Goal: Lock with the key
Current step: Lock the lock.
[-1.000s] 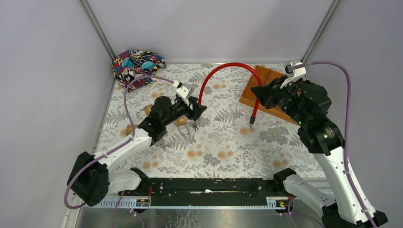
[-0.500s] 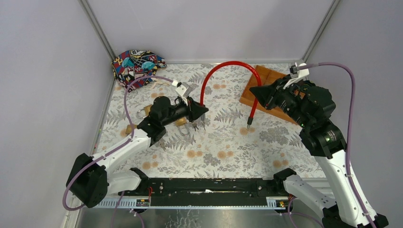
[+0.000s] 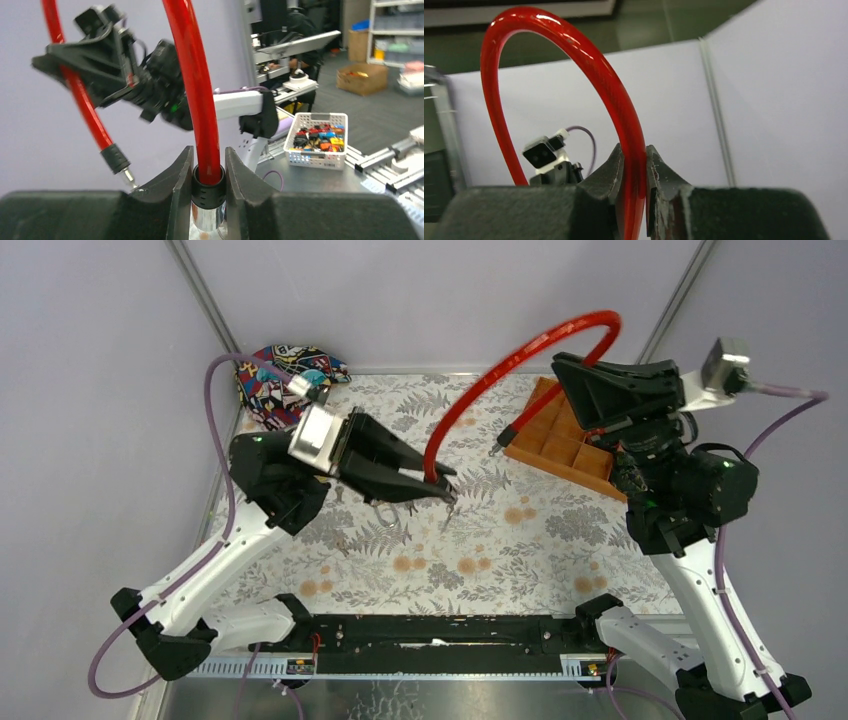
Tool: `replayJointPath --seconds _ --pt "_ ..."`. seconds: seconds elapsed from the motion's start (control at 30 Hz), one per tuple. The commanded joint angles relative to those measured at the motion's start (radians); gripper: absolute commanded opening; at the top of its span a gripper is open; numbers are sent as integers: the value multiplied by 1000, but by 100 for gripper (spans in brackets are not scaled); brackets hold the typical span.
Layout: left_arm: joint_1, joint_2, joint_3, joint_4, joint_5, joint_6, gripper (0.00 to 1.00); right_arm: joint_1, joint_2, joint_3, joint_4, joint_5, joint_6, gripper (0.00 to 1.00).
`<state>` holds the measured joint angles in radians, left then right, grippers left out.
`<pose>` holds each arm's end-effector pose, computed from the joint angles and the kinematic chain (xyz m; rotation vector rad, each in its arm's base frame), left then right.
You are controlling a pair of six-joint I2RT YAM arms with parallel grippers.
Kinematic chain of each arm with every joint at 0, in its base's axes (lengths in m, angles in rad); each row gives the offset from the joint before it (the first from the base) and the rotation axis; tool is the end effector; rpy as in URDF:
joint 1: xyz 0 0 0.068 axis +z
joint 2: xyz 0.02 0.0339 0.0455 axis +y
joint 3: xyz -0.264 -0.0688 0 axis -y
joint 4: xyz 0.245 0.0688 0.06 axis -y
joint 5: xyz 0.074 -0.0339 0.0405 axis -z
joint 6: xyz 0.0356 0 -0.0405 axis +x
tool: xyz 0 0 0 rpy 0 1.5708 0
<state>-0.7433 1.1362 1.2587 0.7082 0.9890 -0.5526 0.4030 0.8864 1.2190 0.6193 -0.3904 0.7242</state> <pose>0.1328 -0.1625 0.5115 1.1140 0.6502 -1.4959 0.1116 0.0623 0.5418 -0.2932 0.7068 1.1963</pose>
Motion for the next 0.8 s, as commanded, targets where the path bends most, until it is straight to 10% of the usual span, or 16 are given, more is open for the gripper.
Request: replayJointPath --seconds 0.0,0.3,0.47,0.77 --pt "-64 52 89 69 175 100 0 -3 8 56 391 -16 163 0" --pt "-117 98 117 -1 185 315 0 -2 -9 88 279 -16 199 0" --pt "-110 119 133 -36 -239 345 0 -1 -14 45 320 74 228 0" --pt "-121 136 193 -38 -366 209 0 -2 14 31 347 235 234 0"
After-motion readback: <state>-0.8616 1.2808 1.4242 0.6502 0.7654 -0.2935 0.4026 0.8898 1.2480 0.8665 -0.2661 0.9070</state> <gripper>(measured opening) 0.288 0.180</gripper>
